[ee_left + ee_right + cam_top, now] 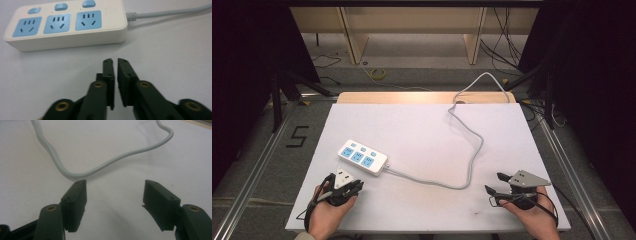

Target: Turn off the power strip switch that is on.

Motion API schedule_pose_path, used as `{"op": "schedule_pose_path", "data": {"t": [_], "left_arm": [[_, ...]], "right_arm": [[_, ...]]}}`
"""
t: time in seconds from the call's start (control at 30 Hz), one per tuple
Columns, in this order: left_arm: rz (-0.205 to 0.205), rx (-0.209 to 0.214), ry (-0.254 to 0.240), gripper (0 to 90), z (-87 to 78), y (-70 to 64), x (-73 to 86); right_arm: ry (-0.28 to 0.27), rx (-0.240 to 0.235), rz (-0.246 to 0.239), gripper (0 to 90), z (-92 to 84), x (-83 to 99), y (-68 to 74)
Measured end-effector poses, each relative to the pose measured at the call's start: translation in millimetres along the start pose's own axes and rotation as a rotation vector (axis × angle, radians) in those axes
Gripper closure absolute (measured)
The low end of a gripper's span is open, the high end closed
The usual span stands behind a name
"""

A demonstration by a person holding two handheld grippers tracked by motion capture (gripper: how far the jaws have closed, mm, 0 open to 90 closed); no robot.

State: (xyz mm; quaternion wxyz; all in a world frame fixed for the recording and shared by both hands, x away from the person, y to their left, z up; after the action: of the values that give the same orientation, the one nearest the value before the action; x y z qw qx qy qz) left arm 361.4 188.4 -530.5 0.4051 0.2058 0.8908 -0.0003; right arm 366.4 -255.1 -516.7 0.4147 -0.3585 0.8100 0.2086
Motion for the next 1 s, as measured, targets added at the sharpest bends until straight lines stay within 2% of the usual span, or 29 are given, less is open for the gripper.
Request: {"op": "schedule_pose_path", "data": {"t": [0.17, 0.27, 0.37, 0.67, 1.0], "left_arm": [[0.015, -0.007, -0.008, 89.7, -3.5, -0.5, -4.2], [0.007, -0.002, -0.009, 89.8, -4.1, -1.7, -4.9], [-0.008, 0.021, -0.01, 89.7, -5.5, -3.4, -6.1], [-0.053, 0.021, 0.007, 89.8, -5.7, 3.6, -8.1], [-0.054, -0.024, 0.026, 89.8, -5.7, 12.9, -13.7]], "right_arm": [[0.001, -0.004, 0.0, 36.4, 0.5, -0.1, 0.5], [0.0, -0.005, 0.001, 36.2, 0.7, -0.3, 0.9], [0.001, -0.008, 0.001, 35.8, 1.0, -0.3, 1.6], [0.008, -0.008, 0.0, 35.6, 1.8, 0.0, 2.0], [0.014, -0.017, -0.012, 36.1, 3.5, -0.7, 6.4]]}}
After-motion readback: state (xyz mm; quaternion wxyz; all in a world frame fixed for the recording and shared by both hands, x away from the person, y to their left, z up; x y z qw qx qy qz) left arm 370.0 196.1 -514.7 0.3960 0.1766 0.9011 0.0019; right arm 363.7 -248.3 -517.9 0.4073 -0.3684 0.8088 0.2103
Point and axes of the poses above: each handheld gripper's, and its own axes: z roughly forward along the jaws, x roughly out of its underside, y roughly to its left, the point moved 8 cm from there along z, roughly forward along the jaws, and after that the axes turned 10 degrees about -x, right-handed, at the moved point
